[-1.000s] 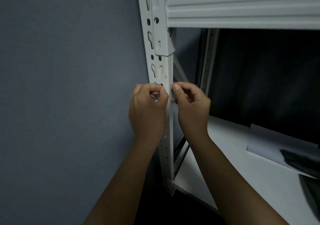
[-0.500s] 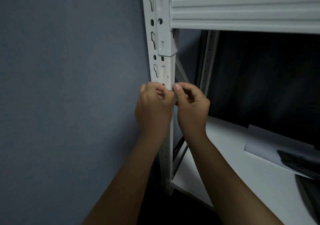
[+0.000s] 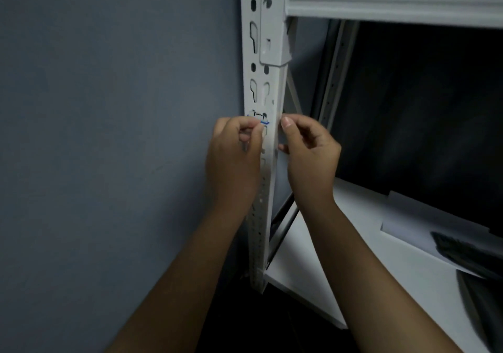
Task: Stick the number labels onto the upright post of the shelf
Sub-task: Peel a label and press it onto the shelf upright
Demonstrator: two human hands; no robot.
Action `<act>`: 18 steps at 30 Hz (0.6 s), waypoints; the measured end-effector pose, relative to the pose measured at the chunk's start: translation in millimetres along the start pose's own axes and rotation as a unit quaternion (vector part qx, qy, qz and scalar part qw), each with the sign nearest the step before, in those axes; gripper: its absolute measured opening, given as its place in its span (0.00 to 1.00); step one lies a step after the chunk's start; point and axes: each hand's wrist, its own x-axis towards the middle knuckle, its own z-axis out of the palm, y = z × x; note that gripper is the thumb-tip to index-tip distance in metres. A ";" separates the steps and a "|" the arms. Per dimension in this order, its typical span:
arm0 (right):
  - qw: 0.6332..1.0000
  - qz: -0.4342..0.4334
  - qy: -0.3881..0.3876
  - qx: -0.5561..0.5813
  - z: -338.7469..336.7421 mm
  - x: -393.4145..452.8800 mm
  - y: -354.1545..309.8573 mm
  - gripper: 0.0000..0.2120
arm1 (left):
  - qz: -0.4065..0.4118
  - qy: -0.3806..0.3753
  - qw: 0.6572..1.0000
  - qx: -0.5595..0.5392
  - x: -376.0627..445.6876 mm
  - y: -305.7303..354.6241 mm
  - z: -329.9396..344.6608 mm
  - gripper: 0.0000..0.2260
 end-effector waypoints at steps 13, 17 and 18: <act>1.000 0.003 -0.002 -0.015 0.2 0.7 0.1 0.05 | 0.078 0.022 0.983 0.167 0.3 3.0 -1.2 0.07; 1.000 0.000 0.002 -0.028 0.4 0.9 1.8 0.05 | 0.057 0.024 0.985 0.161 0.2 6.3 2.9 0.08; 1.000 0.000 0.003 -0.028 0.2 1.2 2.5 0.05 | 0.059 0.027 0.985 0.158 0.5 6.0 3.7 0.08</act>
